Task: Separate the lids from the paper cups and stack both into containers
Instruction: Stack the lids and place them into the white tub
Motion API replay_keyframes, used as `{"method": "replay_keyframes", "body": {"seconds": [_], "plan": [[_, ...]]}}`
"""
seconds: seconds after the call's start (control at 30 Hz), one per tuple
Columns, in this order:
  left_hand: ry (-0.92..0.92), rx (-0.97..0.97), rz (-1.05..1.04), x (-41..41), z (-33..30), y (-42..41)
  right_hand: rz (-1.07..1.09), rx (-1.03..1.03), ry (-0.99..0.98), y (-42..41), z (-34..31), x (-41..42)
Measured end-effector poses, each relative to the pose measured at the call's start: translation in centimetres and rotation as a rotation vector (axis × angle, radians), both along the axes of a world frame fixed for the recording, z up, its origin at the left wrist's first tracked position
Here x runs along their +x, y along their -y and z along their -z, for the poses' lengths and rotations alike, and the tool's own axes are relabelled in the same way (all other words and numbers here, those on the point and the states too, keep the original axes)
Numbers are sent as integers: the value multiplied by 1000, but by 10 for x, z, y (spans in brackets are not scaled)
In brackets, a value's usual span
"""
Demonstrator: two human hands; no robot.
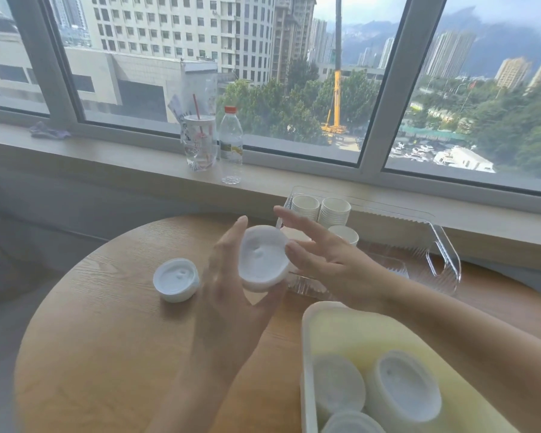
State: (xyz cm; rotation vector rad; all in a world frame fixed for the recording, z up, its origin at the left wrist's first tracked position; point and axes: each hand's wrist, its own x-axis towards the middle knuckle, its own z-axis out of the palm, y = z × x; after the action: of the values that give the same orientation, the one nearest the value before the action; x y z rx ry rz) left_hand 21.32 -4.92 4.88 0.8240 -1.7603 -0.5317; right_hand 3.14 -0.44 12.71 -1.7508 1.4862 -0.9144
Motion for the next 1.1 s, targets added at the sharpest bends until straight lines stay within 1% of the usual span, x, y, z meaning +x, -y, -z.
{"method": "replay_keyframes", "body": {"seconds": [0.07,0.2,0.3,0.43,0.53,0.7,0.83,1.0,1.1], "plan": [[-24,-17,48,-1,-10,-17,-3,8,107,-18,-8,2],[-58,-28,115,-5,-24,-46,20,24,224,-56,-19,3],[-66,-32,177,-7,-27,-63,44,1,273,-84,-25,1],[-85,41,334,-8,-32,-86,67,-23,328,-118,-27,-6],[-111,122,451,-9,-36,-102,85,-43,318,-139,-27,-13],[-89,176,538,-14,-35,-118,88,-30,328,-167,-23,-25],[-17,156,575,-17,-33,-127,85,-7,313,-184,-17,-35],[49,124,570,-22,-27,-137,117,2,295,-197,-4,-43],[128,66,569,-18,-21,-139,137,44,282,-205,1,-52]]}}
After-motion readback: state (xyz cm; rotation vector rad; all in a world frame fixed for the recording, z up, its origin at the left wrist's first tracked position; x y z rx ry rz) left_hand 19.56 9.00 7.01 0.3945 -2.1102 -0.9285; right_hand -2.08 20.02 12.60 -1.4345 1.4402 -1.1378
